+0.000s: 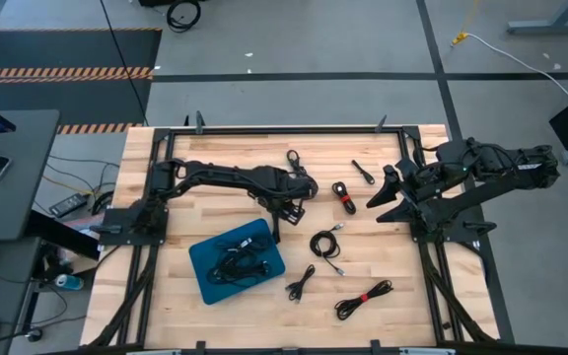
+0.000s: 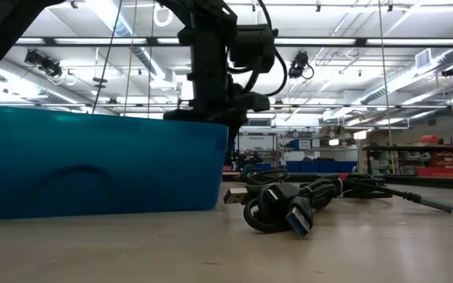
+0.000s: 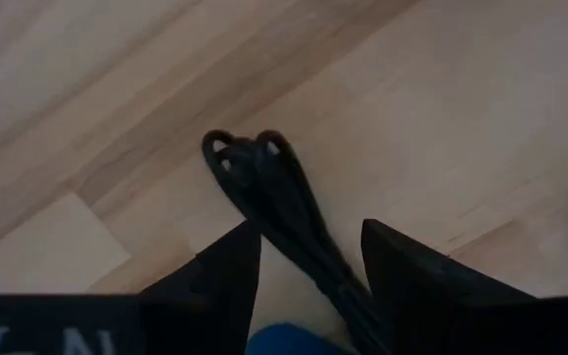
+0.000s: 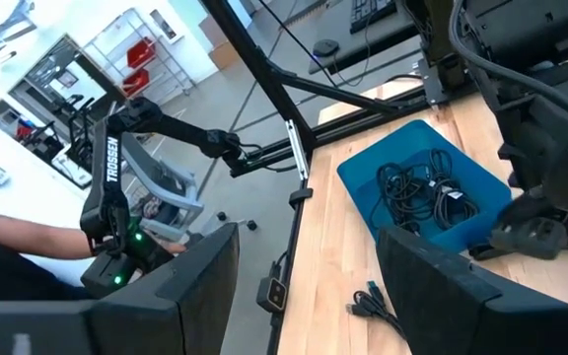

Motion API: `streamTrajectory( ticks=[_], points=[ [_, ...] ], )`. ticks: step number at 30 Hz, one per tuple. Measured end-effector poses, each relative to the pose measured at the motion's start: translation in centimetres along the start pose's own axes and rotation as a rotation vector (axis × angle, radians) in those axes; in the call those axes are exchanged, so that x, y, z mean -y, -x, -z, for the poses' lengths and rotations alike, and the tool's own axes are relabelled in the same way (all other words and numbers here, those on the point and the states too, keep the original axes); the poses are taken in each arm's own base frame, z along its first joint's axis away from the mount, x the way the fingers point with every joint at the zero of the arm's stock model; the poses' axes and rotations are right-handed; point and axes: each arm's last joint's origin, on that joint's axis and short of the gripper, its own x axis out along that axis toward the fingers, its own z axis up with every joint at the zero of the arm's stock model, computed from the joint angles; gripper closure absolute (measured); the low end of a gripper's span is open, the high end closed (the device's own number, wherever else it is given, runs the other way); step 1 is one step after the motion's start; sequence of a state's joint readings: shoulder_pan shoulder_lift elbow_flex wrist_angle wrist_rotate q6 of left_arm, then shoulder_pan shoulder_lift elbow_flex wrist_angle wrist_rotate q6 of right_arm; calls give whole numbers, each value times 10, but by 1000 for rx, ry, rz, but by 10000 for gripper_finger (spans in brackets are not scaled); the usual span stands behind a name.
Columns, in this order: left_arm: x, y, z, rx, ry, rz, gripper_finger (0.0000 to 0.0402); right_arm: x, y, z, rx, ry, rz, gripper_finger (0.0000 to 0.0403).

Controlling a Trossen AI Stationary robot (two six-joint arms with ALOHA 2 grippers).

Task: Pick and place USB-C Cables
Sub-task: Put the black charger cable into the blue bin

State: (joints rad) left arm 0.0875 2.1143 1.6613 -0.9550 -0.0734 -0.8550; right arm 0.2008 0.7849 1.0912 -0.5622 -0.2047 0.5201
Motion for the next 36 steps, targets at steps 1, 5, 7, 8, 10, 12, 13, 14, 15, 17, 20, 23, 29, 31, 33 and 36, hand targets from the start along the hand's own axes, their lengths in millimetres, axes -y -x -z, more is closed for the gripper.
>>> streamTrajectory(
  ticks=[1, 5, 7, 8, 10, 12, 13, 14, 15, 17, 20, 23, 29, 31, 33, 36],
  points=[
    [1, -1, -1, 4, -2, 5, 217, 0, 0, 0, 0, 0, 0, 157],
    [0, -8, 1, -21, -5, -24, 217, 0, 0, 0, -4, 0, -7, 157],
    [-1, -11, 2, -30, -8, -35, 217, 0, 0, 0, -6, 0, -9, 157],
    [-2, -12, 3, -42, -12, -47, 217, 0, 0, 0, -7, 0, -12, 157],
    [-1, -17, 3, -47, -18, -54, 217, 0, 0, 0, -10, 0, -17, 157],
    [-1, -20, 3, -55, -19, -61, 216, -1, 0, 0, -10, 0, -23, 157],
    [-1, -22, 3, -56, -20, -63, 217, -1, 0, 0, -10, 0, -24, 157],
    [0, -24, 3, -55, -19, -62, 218, -1, 0, 0, -10, 0, -24, 157],
    [0, -25, 3, -57, -19, -64, 220, -1, 0, 0, -8, 1, -25, 157],
    [0, -27, 3, -55, -27, -59, 226, -1, 0, 0, -8, 1, -26, 157],
    [2, -31, 1, -44, -52, -44, 244, -1, 0, 0, -9, 1, -26, 157],
    [5, -31, -1, -22, -54, -21, 279, -1, 0, 0, -9, 1, -26, 157],
    [7, -27, -4, 2, -89, 14, 381, -1, 0, 0, -8, 1, -26, 157],
    [7, -24, -4, -1, -92, 21, 386, -1, 0, 0, -8, 1, -26, 157],
    [6, -21, -4, -1, -94, 21, 386, -1, 0, 0, -8, 1, -26, 157],
    [10, -9, -7, 13, -117, 41, 386, -1, 0, 0, -7, 1, -26, 157]
  ],
)
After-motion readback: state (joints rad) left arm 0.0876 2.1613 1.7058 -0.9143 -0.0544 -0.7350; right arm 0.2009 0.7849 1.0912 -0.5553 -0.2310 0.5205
